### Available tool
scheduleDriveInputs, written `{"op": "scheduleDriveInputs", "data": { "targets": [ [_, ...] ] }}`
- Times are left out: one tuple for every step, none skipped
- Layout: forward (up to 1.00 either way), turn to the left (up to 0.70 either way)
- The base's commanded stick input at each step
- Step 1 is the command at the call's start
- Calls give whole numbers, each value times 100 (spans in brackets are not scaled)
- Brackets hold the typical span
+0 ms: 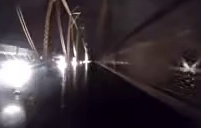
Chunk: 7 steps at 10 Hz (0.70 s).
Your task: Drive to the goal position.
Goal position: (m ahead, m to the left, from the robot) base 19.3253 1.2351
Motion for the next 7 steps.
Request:
{"op": "scheduleDriveInputs", "data": {
  "targets": [
    [100, 0],
    [100, 0],
    [100, 0],
    [100, 0],
    [100, 0],
    [100, 0],
    [100, 0]
  ]
}}
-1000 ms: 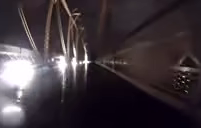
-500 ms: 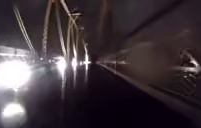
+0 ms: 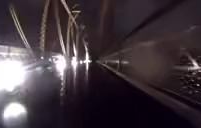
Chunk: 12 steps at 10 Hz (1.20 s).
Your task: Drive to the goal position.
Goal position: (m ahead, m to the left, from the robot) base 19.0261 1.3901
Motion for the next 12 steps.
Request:
{"op": "scheduleDriveInputs", "data": {
  "targets": [
    [100, 0],
    [100, 0],
    [100, 0],
    [100, 0],
    [100, 0],
    [100, 0],
    [100, 0],
    [100, 0],
    [100, 0],
    [100, 0],
    [100, 0],
    [100, 0]
  ]
}}
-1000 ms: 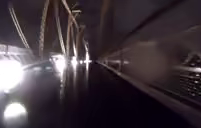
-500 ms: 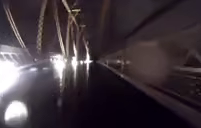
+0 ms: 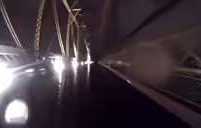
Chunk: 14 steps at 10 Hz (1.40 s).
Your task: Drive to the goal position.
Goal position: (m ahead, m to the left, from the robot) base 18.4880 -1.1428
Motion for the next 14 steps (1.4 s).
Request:
{"op": "scheduleDriveInputs", "data": {
  "targets": [
    [100, 0],
    [100, 0],
    [100, 0],
    [100, 0],
    [100, 0],
    [100, 0],
    [100, 0],
    [100, 0],
    [100, 0],
    [100, 0],
    [100, 0],
    [100, 0],
    [100, 0],
    [100, 0]
  ]
}}
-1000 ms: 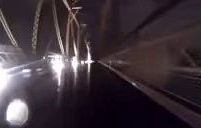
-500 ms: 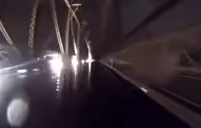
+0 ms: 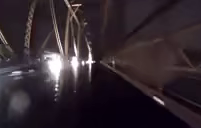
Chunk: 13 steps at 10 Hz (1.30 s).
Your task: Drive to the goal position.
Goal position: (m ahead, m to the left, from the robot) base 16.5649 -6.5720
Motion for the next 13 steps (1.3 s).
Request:
{"op": "scheduleDriveInputs", "data": {
  "targets": [
    [100, 0],
    [100, 0],
    [100, 0],
    [100, 0],
    [100, 0],
    [100, 0],
    [100, 0],
    [100, 0],
    [100, 0],
    [100, 0],
    [100, 0],
    [100, 0],
    [100, 0]
  ]
}}
